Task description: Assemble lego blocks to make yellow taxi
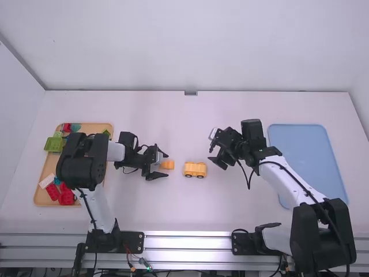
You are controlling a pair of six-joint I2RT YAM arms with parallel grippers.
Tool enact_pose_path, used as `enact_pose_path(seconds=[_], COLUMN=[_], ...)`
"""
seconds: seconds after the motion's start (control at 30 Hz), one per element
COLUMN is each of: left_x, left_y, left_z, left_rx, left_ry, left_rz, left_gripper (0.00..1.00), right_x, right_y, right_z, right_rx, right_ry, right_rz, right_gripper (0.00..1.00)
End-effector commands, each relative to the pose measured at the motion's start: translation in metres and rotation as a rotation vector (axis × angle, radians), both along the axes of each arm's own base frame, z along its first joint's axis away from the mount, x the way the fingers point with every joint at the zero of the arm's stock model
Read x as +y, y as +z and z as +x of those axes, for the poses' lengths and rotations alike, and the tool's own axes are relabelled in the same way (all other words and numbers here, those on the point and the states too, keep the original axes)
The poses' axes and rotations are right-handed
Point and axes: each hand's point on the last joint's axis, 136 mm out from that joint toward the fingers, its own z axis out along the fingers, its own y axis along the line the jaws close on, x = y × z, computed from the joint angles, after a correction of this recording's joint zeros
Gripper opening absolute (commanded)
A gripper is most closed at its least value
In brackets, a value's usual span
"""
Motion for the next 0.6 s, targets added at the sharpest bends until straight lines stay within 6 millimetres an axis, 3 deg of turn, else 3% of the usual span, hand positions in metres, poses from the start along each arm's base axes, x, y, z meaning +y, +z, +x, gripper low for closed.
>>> enact_pose_path(seconds=[0.0, 0.23, 0.4, 0.53, 0.57], left_x=[0.000, 0.000, 0.000, 0.000, 0.000], left_y=[-0.002, -0.012, -0.015, -0.016, -0.016], left_z=[-0.005, 0.002, 0.006, 0.002, 0.002], left_rx=[0.031, 0.048, 0.086, 0.059, 0.060], left_ry=[0.008, 0.023, 0.025, -0.011, -0.010], left_rz=[-0.021, -0.002, -0.006, 0.003, 0.004], left_gripper=[0.85, 0.83, 0.74, 0.57, 0.56], right_x=[0.003, 0.010, 0.018, 0.034, 0.035], right_y=[0.011, 0.015, 0.017, 0.017, 0.016], right_z=[0.003, -0.003, -0.012, -0.047, -0.051], right_rx=[-0.024, -0.011, 0.006, -0.024, -0.026], right_ry=[0.008, 0.047, 0.098, 0.328, 0.345], right_rz=[0.013, 0.057, 0.098, 0.185, 0.194], right_gripper=[0.99, 0.99, 0.99, 0.99, 0.99])
